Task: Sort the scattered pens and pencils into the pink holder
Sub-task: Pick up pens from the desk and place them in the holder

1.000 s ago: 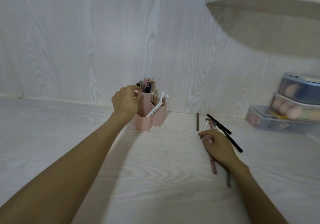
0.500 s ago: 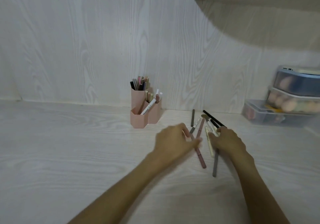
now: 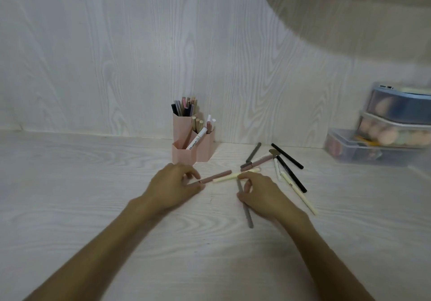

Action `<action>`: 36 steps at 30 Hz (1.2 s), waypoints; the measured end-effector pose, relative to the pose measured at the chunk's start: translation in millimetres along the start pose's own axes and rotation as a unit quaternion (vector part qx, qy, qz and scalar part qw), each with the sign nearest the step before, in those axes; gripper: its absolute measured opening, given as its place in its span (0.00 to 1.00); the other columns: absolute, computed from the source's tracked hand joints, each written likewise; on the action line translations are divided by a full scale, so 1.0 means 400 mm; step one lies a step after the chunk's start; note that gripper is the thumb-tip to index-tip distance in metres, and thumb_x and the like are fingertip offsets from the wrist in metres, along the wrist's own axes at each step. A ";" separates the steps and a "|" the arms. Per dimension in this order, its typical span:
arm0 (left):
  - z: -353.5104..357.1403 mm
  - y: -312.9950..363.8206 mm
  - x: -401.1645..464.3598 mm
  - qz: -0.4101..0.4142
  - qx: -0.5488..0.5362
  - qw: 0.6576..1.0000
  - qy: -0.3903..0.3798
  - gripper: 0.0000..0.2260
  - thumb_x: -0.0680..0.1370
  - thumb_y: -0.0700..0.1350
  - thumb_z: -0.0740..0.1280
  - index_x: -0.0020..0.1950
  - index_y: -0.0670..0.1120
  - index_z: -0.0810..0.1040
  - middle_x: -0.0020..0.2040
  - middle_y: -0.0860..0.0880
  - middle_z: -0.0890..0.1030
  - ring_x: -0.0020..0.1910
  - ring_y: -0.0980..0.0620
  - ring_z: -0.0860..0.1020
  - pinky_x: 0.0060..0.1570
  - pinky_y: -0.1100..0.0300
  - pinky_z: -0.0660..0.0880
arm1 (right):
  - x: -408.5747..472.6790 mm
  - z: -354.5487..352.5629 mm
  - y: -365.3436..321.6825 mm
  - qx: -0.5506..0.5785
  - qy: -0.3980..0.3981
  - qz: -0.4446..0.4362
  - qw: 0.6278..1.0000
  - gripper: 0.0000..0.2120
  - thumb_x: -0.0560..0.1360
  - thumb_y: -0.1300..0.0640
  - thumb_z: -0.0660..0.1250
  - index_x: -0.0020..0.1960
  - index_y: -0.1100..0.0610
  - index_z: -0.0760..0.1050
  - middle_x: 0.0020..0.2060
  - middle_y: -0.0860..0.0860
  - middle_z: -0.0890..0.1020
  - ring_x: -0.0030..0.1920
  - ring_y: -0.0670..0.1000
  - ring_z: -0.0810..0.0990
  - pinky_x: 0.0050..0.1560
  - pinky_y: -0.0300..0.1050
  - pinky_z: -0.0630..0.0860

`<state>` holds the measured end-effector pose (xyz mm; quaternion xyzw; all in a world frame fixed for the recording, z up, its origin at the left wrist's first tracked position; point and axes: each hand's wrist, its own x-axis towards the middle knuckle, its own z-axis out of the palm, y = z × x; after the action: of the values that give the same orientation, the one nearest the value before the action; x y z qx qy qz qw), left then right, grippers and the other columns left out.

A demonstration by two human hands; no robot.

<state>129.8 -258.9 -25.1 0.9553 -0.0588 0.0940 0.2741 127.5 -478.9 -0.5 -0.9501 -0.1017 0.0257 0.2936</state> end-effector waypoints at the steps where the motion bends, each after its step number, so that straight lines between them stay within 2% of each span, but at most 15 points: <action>1: -0.015 -0.029 -0.003 0.006 -0.004 1.000 -0.002 0.08 0.72 0.58 0.69 0.49 0.59 0.81 0.47 0.58 0.79 0.48 0.55 0.75 0.49 0.56 0.73 | 0.000 0.020 -0.007 -0.030 0.031 -0.023 0.999 0.21 0.76 0.56 0.64 0.68 0.53 0.67 0.50 0.50 0.78 0.44 0.49 0.76 0.48 0.44 0.74; 3: -0.035 -0.076 -0.007 0.002 -0.036 0.999 0.007 0.03 0.73 0.56 0.70 0.46 0.63 0.81 0.48 0.58 0.80 0.50 0.55 0.76 0.52 0.55 0.74 | 0.001 0.052 -0.022 -0.059 0.076 -0.060 0.994 0.20 0.78 0.55 0.61 0.69 0.53 0.67 0.55 0.50 0.77 0.46 0.48 0.73 0.48 0.43 0.71; 5: -0.045 -0.102 -0.011 -0.006 -0.063 0.998 0.024 0.03 0.73 0.54 0.70 0.42 0.64 0.80 0.48 0.58 0.81 0.49 0.56 0.77 0.51 0.57 0.74 | 0.005 0.070 -0.031 -0.098 0.098 -0.076 0.987 0.18 0.79 0.52 0.58 0.68 0.52 0.67 0.57 0.50 0.75 0.51 0.50 0.75 0.49 0.45 0.71; 7: -0.050 -0.112 -0.012 -0.016 -0.112 0.992 0.050 0.02 0.72 0.56 0.69 0.43 0.62 0.82 0.45 0.59 0.83 0.45 0.57 0.78 0.48 0.59 0.74 | 0.014 0.082 -0.032 -0.142 0.106 -0.075 0.981 0.18 0.79 0.48 0.57 0.66 0.52 0.69 0.55 0.50 0.75 0.55 0.51 0.74 0.48 0.45 0.71; 8: -0.053 -0.109 -0.011 -0.014 -0.160 0.984 0.069 0.06 0.70 0.57 0.69 0.44 0.60 0.83 0.43 0.58 0.84 0.43 0.57 0.79 0.46 0.61 0.74 | 0.018 0.087 -0.031 -0.153 0.110 -0.074 0.979 0.17 0.79 0.47 0.57 0.65 0.51 0.71 0.53 0.49 0.75 0.54 0.50 0.74 0.46 0.44 0.70; 12: -0.098 -0.072 -0.009 0.002 -0.340 0.916 0.216 0.03 0.74 0.45 0.72 0.44 0.53 0.83 0.39 0.61 0.84 0.38 0.63 0.78 0.41 0.73 0.73 | 0.024 0.099 -0.023 -0.187 0.145 -0.105 0.966 0.14 0.80 0.51 0.57 0.59 0.52 0.77 0.49 0.49 0.76 0.50 0.48 0.74 0.40 0.40 0.69; 16: -0.153 -0.040 0.004 -0.007 -0.368 0.850 0.376 0.07 0.74 0.47 0.72 0.51 0.49 0.82 0.44 0.58 0.82 0.40 0.63 0.79 0.40 0.72 0.74 | 0.026 0.098 -0.017 -0.161 0.189 -0.137 0.959 0.11 0.80 0.52 0.58 0.56 0.52 0.77 0.48 0.47 0.78 0.47 0.48 0.77 0.42 0.41 0.73; 19: -0.163 -0.018 0.017 0.004 -0.348 0.829 0.437 0.11 0.74 0.46 0.72 0.55 0.52 0.77 0.43 0.60 0.81 0.41 0.64 0.80 0.41 0.72 0.75 | 0.024 0.087 -0.021 -0.092 0.256 -0.182 0.945 0.09 0.79 0.54 0.60 0.56 0.53 0.75 0.45 0.46 0.79 0.42 0.45 0.76 0.37 0.35 0.70; 21: -0.158 -0.006 0.030 0.016 -0.313 0.838 0.447 0.13 0.74 0.46 0.72 0.56 0.54 0.74 0.42 0.63 0.80 0.41 0.66 0.80 0.43 0.72 0.75 | 0.020 0.075 -0.030 0.001 0.282 -0.186 0.941 0.10 0.79 0.54 0.59 0.58 0.52 0.73 0.46 0.44 0.78 0.43 0.44 0.76 0.41 0.35 0.71; 23: -0.130 -0.005 0.044 0.017 -0.268 0.865 0.424 0.12 0.75 0.46 0.71 0.54 0.56 0.73 0.42 0.63 0.80 0.41 0.66 0.81 0.45 0.68 0.77 | 0.017 0.064 -0.038 0.111 0.294 -0.179 0.932 0.11 0.79 0.54 0.58 0.60 0.51 0.69 0.50 0.46 0.80 0.47 0.44 0.78 0.44 0.31 0.72; 26: -0.066 -0.015 0.050 0.007 -0.186 0.913 0.363 0.08 0.76 0.46 0.69 0.53 0.56 0.74 0.46 0.60 0.82 0.46 0.58 0.83 0.46 0.60 0.77 | 0.012 0.057 -0.044 0.225 0.300 -0.196 0.906 0.16 0.79 0.57 0.57 0.65 0.45 0.62 0.50 0.47 0.79 0.48 0.44 0.81 0.45 0.26 0.73; 29: -0.034 -0.008 0.046 0.019 -0.104 0.943 0.314 0.11 0.76 0.52 0.67 0.57 0.59 0.73 0.52 0.61 0.80 0.51 0.60 0.78 0.44 0.60 0.72 | 0.016 0.049 -0.043 0.261 0.316 -0.209 0.888 0.23 0.79 0.59 0.57 0.70 0.44 0.56 0.47 0.41 0.76 0.45 0.42 0.82 0.43 0.26 0.74; 32: -0.020 0.004 0.051 0.060 -0.022 0.959 0.276 0.24 0.67 0.54 0.75 0.61 0.55 0.73 0.55 0.56 0.79 0.56 0.54 0.74 0.51 0.58 0.72 | 0.022 0.037 -0.053 0.267 0.358 -0.209 0.870 0.20 0.79 0.61 0.58 0.68 0.47 0.60 0.43 0.36 0.78 0.44 0.37 0.81 0.41 0.25 0.74; 33: -0.013 0.008 0.052 0.057 0.000 0.959 0.276 0.25 0.67 0.52 0.75 0.62 0.55 0.72 0.55 0.55 0.79 0.56 0.52 0.74 0.52 0.57 0.72 | 0.022 0.030 -0.061 0.272 0.378 -0.211 0.859 0.19 0.79 0.61 0.58 0.67 0.48 0.61 0.44 0.36 0.78 0.45 0.38 0.81 0.42 0.26 0.75; 36: -0.015 0.008 0.055 -0.001 -0.037 0.954 0.296 0.14 0.73 0.41 0.65 0.56 0.56 0.73 0.47 0.53 0.82 0.44 0.47 0.77 0.41 0.53 0.75 | 0.040 -0.009 -0.108 0.296 0.434 -0.226 0.820 0.18 0.79 0.62 0.60 0.65 0.48 0.62 0.49 0.44 0.76 0.48 0.45 0.82 0.48 0.33 0.78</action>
<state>150.0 -260.0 -13.8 0.8740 0.0228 0.3700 0.3141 136.0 -442.7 26.9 -0.6804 -0.1634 -0.4275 0.5723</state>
